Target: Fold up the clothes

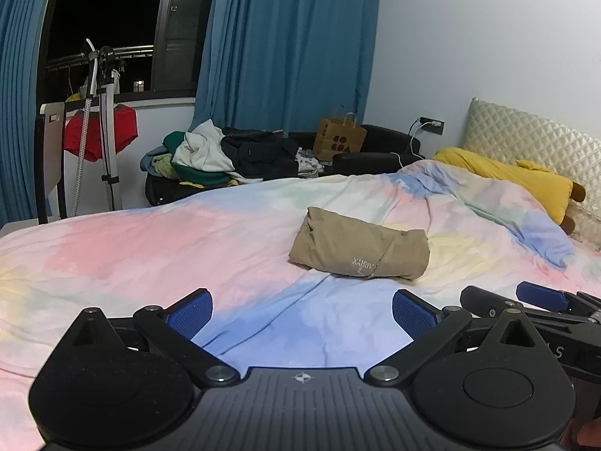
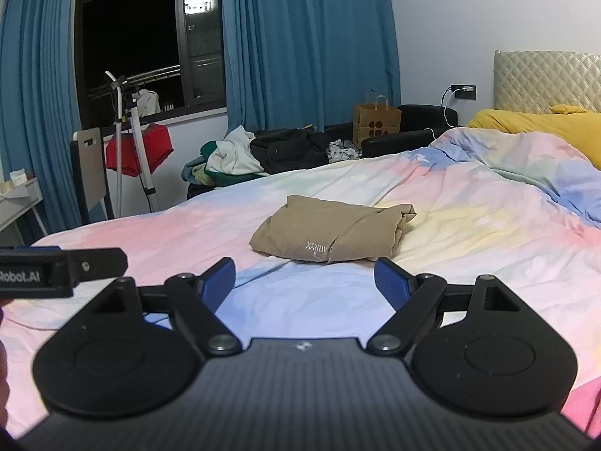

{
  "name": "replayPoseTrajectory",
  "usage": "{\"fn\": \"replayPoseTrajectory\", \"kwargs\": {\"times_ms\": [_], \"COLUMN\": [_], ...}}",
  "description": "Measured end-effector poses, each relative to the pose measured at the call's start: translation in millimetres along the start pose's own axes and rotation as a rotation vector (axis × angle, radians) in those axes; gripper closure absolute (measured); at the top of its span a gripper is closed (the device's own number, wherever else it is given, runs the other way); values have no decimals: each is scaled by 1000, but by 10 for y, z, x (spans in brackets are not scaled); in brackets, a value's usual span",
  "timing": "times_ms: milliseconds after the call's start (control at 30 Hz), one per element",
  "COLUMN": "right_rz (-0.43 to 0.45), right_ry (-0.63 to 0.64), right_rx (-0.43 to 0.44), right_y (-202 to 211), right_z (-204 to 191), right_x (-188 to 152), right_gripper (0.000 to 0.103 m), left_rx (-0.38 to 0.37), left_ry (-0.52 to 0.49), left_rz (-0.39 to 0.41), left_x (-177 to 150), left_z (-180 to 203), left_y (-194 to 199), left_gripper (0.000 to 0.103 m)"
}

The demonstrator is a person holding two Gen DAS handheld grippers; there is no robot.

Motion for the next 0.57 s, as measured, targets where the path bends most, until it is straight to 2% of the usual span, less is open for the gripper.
{"fn": "replayPoseTrajectory", "kwargs": {"times_ms": [567], "right_rz": [-9], "right_ry": [-5], "right_rx": [-14], "right_y": [-12], "right_z": [-4], "right_x": [-11], "right_gripper": [20], "left_rx": [19], "left_ry": [-11], "left_rz": [12], "left_x": [22], "left_z": [1], "left_y": [85], "left_gripper": [0]}}
Point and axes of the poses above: each gripper's, at about its wrist camera, not at the fingertips, and y roughly against the way its jaws point, z to its right, x to its top, the point moved 3 cm from there along -y, roughly the way its jaws point, and after that the axes turned 9 degrees about -x, right-handed, at the moved point
